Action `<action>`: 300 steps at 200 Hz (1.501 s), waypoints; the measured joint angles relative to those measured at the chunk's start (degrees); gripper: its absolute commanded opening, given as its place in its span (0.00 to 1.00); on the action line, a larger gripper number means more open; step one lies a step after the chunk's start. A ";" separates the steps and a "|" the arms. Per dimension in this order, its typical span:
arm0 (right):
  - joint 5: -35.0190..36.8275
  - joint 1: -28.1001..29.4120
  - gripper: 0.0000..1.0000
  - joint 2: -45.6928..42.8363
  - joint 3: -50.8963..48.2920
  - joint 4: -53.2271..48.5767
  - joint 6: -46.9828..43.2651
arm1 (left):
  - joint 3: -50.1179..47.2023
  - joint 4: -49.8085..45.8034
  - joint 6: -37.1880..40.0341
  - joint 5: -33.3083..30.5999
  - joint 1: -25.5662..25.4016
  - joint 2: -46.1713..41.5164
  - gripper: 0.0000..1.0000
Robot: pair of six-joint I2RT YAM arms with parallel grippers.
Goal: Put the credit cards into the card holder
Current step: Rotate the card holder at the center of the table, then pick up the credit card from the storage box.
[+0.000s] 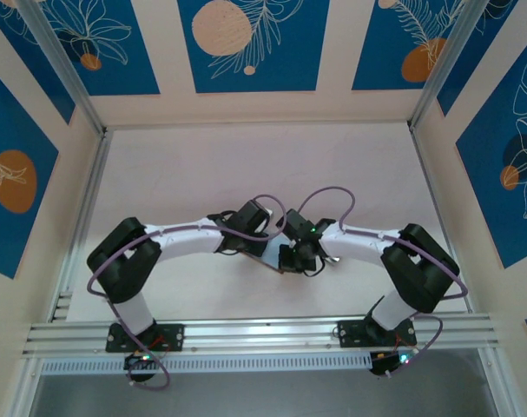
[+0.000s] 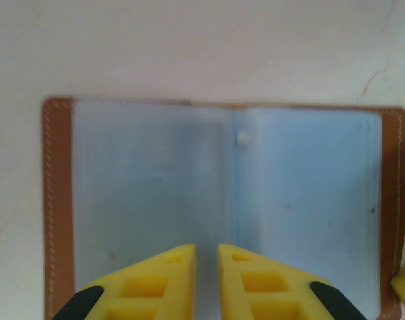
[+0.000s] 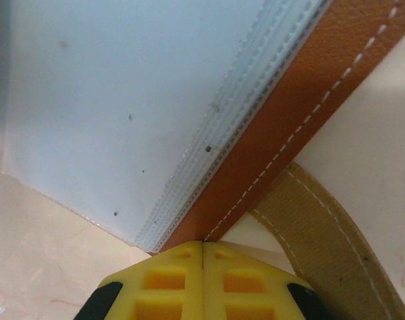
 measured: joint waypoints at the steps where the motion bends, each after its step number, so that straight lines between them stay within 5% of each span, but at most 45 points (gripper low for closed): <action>1: 0.00 -0.04 0.00 0.07 0.09 0.00 -0.02 | -0.04 0.00 0.00 0.00 0.00 0.00 0.16; 70: 1.40 -7.76 0.00 4.04 4.15 0.48 -4.81 | -3.87 3.63 -0.61 -1.03 0.33 -0.61 0.16; 144: 3.76 -7.85 0.00 2.10 4.46 -2.05 -6.97 | -4.24 3.43 -3.08 4.04 6.60 -6.19 0.18; 191: 4.07 -9.81 0.16 -6.40 4.35 -4.39 -7.08 | -2.10 3.48 -3.28 6.23 8.90 -5.01 0.18; 300: 2.43 -36.79 0.38 -32.76 -9.51 -11.13 -2.27 | -4.17 5.81 -3.30 5.77 9.73 -0.55 0.17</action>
